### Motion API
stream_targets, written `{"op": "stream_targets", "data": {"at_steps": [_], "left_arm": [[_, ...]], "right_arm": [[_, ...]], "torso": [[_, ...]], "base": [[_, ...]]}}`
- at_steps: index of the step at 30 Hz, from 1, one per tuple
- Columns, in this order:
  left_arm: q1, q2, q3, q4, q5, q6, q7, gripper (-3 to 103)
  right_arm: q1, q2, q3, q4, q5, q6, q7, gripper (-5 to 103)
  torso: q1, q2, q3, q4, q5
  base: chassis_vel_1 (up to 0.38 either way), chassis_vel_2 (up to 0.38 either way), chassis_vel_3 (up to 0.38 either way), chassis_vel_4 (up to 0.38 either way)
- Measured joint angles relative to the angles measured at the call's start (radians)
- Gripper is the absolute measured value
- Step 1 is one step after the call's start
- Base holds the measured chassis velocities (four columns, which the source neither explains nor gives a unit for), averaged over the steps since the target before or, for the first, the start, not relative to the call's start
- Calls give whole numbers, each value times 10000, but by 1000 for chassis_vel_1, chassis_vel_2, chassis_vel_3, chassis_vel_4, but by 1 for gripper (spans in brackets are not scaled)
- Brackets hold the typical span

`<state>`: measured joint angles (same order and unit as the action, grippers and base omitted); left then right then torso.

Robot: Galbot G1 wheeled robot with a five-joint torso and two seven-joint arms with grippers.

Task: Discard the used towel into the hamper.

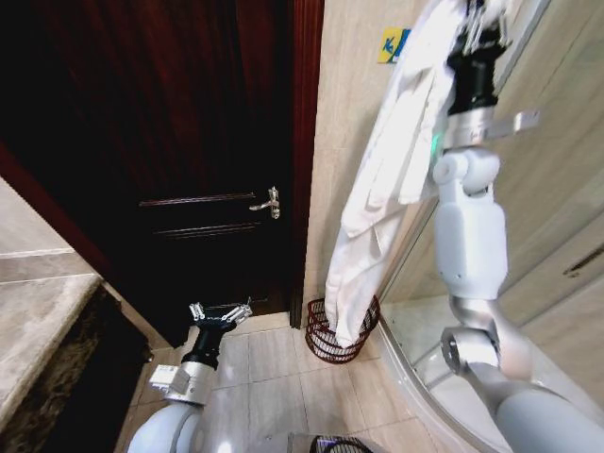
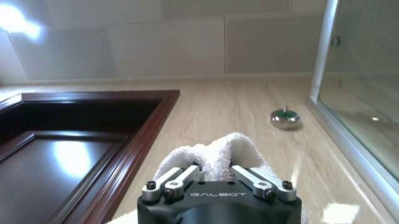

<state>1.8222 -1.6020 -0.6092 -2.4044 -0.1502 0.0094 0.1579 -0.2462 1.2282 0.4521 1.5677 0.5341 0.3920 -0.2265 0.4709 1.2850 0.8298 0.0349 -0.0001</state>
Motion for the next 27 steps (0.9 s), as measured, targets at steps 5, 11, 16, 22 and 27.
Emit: {"op": "stream_targets", "data": {"at_steps": [5,11,16,22,27], "left_arm": [[1,2,-1,0,1,0,0,100],[0,1,1,0,0,0,0,100],[0,0,0,0,1,0,0,100],[0,0,0,0,1,0,0,100],[0,0,0,0,1,0,0,100]], "right_arm": [[-926,-9,24,405,-8,64,-6,9],[-2089,40,85,819,-11,131,-41,9],[-3105,106,203,1148,-42,296,-130,9],[-3742,233,314,1301,-126,500,-219,9],[-4287,364,410,1356,-205,686,-325,9]], "torso": [[0,0,0,1,0],[0,0,0,-1,4],[0,0,0,0,1],[0,0,0,1,-1],[0,0,0,1,0]], "base": [[0,0,0,0],[0,0,0,0],[0,0,0,0],[0,0,0,0],[0,0,0,0]]}}
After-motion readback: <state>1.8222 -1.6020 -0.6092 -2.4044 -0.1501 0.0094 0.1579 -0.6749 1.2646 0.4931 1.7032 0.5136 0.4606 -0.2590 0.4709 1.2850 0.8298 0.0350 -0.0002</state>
